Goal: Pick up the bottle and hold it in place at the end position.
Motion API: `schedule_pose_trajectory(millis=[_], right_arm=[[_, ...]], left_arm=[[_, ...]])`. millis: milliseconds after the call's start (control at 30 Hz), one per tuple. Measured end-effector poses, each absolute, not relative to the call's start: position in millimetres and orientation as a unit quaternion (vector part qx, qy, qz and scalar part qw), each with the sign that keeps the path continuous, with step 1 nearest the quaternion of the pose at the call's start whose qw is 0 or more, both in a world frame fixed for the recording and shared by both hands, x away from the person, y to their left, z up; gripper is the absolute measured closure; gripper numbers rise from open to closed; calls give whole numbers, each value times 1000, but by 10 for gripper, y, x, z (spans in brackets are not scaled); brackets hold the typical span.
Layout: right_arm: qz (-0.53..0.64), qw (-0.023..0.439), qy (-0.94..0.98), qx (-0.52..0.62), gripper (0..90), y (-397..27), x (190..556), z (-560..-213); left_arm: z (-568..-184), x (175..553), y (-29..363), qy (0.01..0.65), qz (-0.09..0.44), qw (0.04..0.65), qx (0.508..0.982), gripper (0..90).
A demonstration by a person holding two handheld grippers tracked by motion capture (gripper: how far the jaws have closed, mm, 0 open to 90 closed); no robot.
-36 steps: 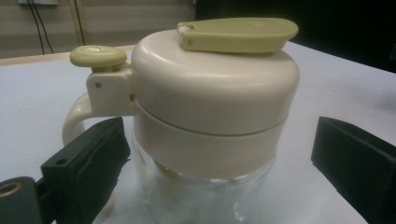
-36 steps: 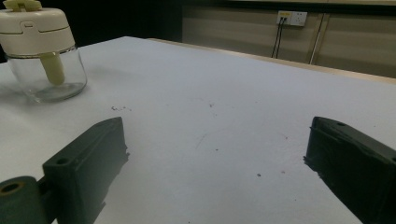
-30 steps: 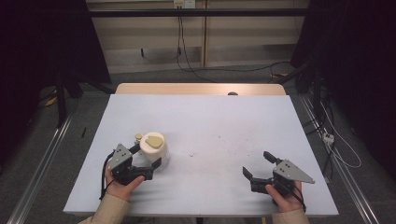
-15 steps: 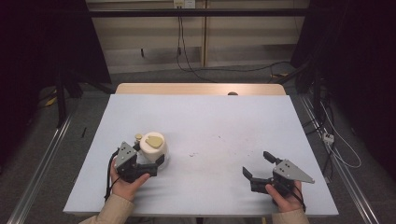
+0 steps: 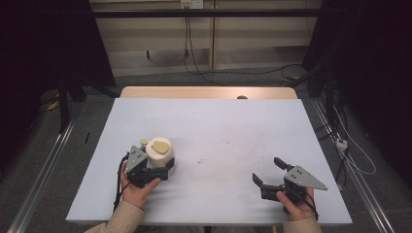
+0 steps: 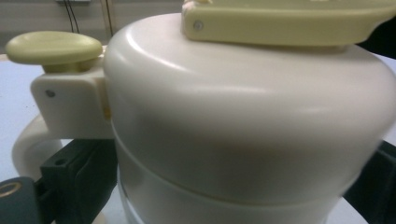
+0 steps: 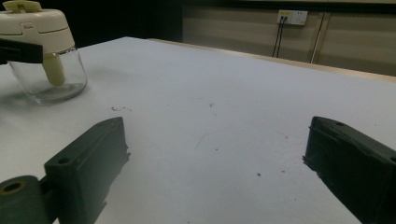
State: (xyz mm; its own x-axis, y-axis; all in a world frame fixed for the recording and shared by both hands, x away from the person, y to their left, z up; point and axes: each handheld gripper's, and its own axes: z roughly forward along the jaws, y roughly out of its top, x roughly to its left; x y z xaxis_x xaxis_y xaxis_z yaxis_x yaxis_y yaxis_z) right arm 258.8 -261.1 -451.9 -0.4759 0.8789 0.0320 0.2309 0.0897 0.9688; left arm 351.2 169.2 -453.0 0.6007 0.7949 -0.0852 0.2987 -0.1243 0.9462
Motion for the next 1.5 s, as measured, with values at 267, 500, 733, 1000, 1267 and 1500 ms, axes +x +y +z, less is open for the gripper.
schedule_pose_trajectory(millis=[267, 500, 733, 1000, 1267, 1500], right_arm=[[535, 303, 673, 411, 49, -2613, 2588, -4517], [536, 302, 674, 409, 52, -2607, 2587, -4515], [536, 301, 674, 409, 53, -2605, 2588, -4515], [538, 301, 675, 406, 55, -2599, 2585, -4512], [539, 300, 675, 405, 55, -2597, 2585, -4511], [540, 300, 677, 401, 55, -2586, 2589, -4509]], left_arm=[[-4543, 3543, 1661, 383, 233, 538, 714, 38], [-4543, 3555, 1644, 387, 233, 539, 711, 42], [-4511, 3570, 1636, 389, 228, 534, 715, 50], [-4466, 3596, 1599, 386, 228, 541, 712, 55], [-4358, 3607, 1480, 365, 226, 552, 715, 57], [-4342, 3665, 1402, 364, 215, 559, 713, 59]])
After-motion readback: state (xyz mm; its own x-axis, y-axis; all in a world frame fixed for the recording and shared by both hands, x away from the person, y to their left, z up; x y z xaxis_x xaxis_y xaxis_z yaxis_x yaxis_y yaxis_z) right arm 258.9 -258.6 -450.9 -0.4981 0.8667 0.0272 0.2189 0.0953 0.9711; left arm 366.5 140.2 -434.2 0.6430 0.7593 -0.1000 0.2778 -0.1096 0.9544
